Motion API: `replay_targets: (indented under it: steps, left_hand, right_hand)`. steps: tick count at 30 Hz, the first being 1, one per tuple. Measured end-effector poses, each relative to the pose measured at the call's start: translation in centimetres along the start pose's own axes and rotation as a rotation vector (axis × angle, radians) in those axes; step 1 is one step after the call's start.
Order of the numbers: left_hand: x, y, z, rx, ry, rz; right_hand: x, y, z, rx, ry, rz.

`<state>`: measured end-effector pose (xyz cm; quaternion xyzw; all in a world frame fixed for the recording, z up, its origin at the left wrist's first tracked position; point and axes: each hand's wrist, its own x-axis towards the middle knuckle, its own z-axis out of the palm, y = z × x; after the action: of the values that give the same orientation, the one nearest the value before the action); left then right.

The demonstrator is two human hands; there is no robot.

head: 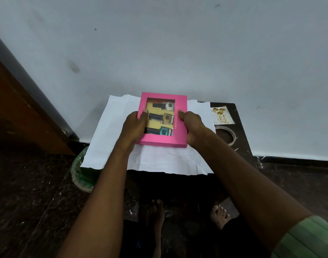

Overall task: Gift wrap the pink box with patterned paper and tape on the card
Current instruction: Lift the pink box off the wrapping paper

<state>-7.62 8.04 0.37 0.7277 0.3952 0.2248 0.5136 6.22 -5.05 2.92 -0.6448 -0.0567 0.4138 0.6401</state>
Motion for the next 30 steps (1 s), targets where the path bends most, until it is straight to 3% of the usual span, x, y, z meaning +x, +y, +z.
replay_targets:
  steps: [5, 11, 15, 19, 23, 30]
  left_hand:
    - [-0.5, 1.0, 0.1, -0.235, 0.118, 0.174]
    - [-1.2, 2.3, 0.3, -0.429, 0.164, 0.243]
    - [-0.6, 3.3, -0.7, -0.975, 0.108, 0.077]
    - [-0.9, 2.3, -3.3, -1.26, -0.151, -0.146]
    - [-1.1, 1.3, -4.3, -1.053, -0.136, -0.283]
    - [0.4, -1.4, -3.8, -0.698, -0.115, -0.245]
  right_hand:
    - [0.3, -1.2, 0.4, -0.093, -0.081, -0.348]
    - [0.0, -2.1, -1.4, 0.043, -0.37, -0.527]
    - [-0.2, -2.6, -1.8, 0.014, -0.505, -0.635]
    - [0.9, -1.7, -2.5, -0.187, -0.465, -0.655]
    - [1.3, -0.8, -2.8, -0.246, -0.42, -0.598]
    - [1.5, -0.5, -1.5, 0.102, -0.168, -0.271]
